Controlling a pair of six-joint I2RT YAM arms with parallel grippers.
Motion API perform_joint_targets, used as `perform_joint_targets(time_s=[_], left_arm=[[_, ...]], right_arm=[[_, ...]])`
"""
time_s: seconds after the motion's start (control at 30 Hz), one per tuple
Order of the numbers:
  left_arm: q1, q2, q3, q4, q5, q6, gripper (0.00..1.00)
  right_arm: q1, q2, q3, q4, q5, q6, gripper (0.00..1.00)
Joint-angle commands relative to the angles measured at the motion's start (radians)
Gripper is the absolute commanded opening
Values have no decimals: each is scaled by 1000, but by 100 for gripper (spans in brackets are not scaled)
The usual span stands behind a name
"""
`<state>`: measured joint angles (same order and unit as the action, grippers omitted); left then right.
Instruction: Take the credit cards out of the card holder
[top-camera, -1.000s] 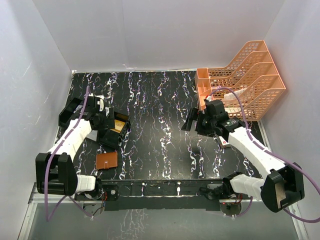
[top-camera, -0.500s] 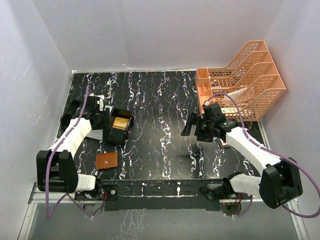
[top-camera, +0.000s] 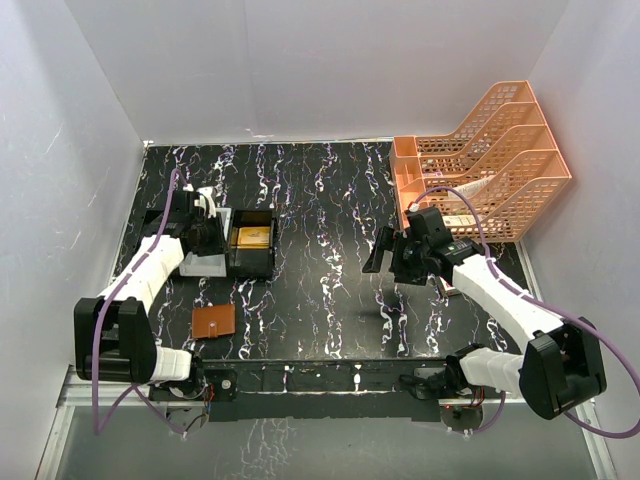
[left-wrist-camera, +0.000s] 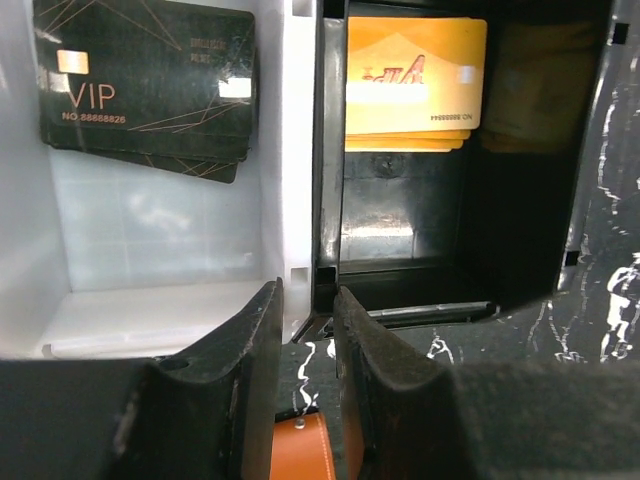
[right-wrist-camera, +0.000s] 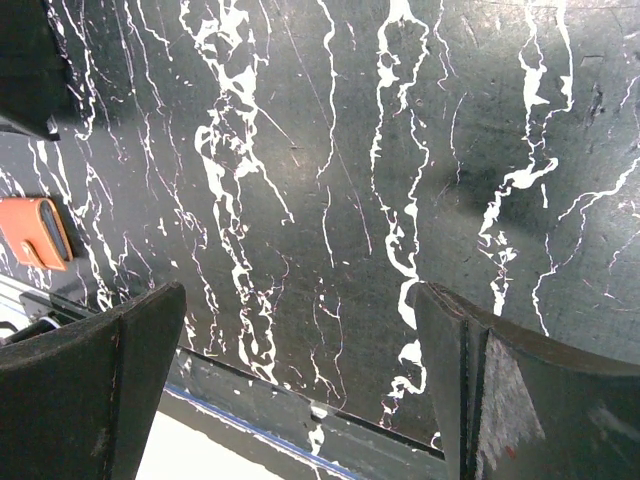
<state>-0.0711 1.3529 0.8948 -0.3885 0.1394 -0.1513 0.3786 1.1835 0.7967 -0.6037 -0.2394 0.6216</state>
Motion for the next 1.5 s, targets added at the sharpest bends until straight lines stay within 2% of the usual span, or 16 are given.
perform_joint_targets(time_s=[0.0,0.27,0.73,1.03,1.07,1.13,1.23,1.27,1.37,1.47], left_arm=[[-1,11,1,24,117,-51,18],[-43,68,13,44,167,-111,11],[-268,187,70,148,50,-321,10],[-395,288,158,136,-31,-370,9],[-406,285,167,129,-47,-372,12],[-419,260,169,121,-86,-384,31],[-420,180,166,89,-154,-393,35],[-419,146,162,70,-186,-394,39],[-417,61,157,32,-305,-392,58],[-407,55,187,-11,-409,-371,66]], right_arm=[[2,-48,23,22,-7,-17,98],[2,-80,2,15,38,-28,98],[1,-88,12,-2,64,-38,98],[1,-123,-5,-28,95,-42,98],[2,-127,-8,-27,98,-40,98],[1,-134,-1,-15,80,-48,98],[2,-124,22,31,20,-59,98],[2,-118,31,55,-7,-60,98],[2,-91,58,104,-59,-48,98],[2,-68,84,111,-66,-44,98]])
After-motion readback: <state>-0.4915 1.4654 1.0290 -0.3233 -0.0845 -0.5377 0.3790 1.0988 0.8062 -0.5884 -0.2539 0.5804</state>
